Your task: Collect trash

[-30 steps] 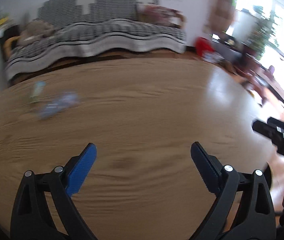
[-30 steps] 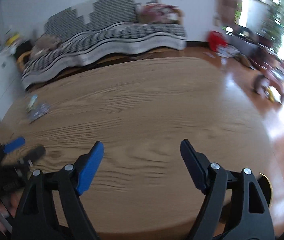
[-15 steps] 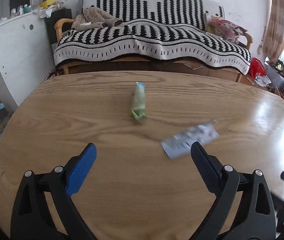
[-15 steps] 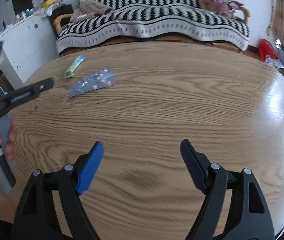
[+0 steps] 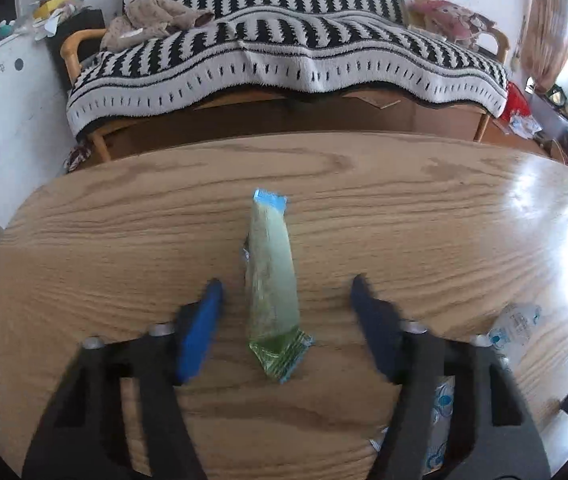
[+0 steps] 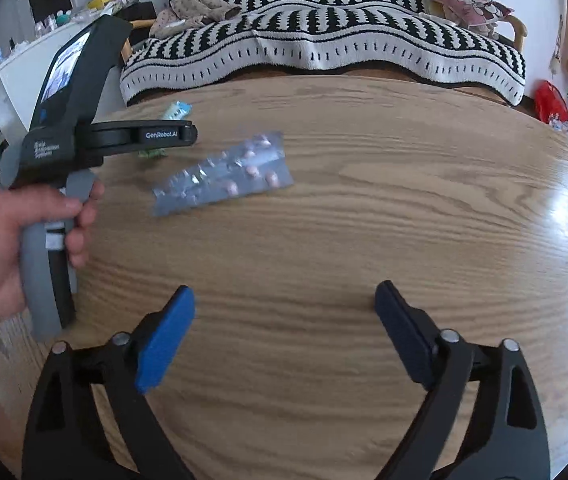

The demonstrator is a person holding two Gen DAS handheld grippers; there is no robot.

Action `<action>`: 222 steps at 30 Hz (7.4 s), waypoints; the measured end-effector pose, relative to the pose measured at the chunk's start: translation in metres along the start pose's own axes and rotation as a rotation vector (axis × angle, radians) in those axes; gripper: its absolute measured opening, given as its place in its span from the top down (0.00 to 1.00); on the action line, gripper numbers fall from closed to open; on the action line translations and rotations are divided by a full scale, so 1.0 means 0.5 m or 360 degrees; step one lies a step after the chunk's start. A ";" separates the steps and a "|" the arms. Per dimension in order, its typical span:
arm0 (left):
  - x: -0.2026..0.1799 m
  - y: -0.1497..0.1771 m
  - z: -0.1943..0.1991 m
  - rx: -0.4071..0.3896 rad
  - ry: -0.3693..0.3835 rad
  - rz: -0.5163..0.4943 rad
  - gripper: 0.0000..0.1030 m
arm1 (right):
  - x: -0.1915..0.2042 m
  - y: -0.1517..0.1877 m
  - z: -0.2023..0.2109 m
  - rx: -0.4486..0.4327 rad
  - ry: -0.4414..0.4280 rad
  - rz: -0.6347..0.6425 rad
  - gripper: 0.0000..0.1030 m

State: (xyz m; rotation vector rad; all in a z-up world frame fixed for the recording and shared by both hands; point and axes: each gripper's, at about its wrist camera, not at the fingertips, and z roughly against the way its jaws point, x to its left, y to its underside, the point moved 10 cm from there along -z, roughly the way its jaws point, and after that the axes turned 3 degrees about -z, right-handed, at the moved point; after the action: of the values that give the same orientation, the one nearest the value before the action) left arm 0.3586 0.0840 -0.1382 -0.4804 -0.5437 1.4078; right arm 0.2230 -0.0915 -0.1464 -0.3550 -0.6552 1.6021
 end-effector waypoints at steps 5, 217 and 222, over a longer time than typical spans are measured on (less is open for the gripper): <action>0.022 0.045 0.036 -0.0018 0.0014 0.0002 0.88 | 0.025 -0.031 -0.028 -0.0036 -0.0007 -0.0051 0.06; -0.250 0.236 0.475 -0.0301 0.0139 -0.0063 0.09 | -0.342 0.093 0.402 -0.0278 0.0238 -0.0129 0.15; -0.250 0.236 0.474 -0.0299 0.0139 -0.0063 0.09 | -0.341 0.093 0.401 -0.0278 0.0238 -0.0129 0.15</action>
State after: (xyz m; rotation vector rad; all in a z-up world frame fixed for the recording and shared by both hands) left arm 0.1100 -0.0293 -0.0324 -0.6753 -0.6139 1.2978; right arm 0.0942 -0.3006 -0.0411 -0.5647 -0.6874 1.4296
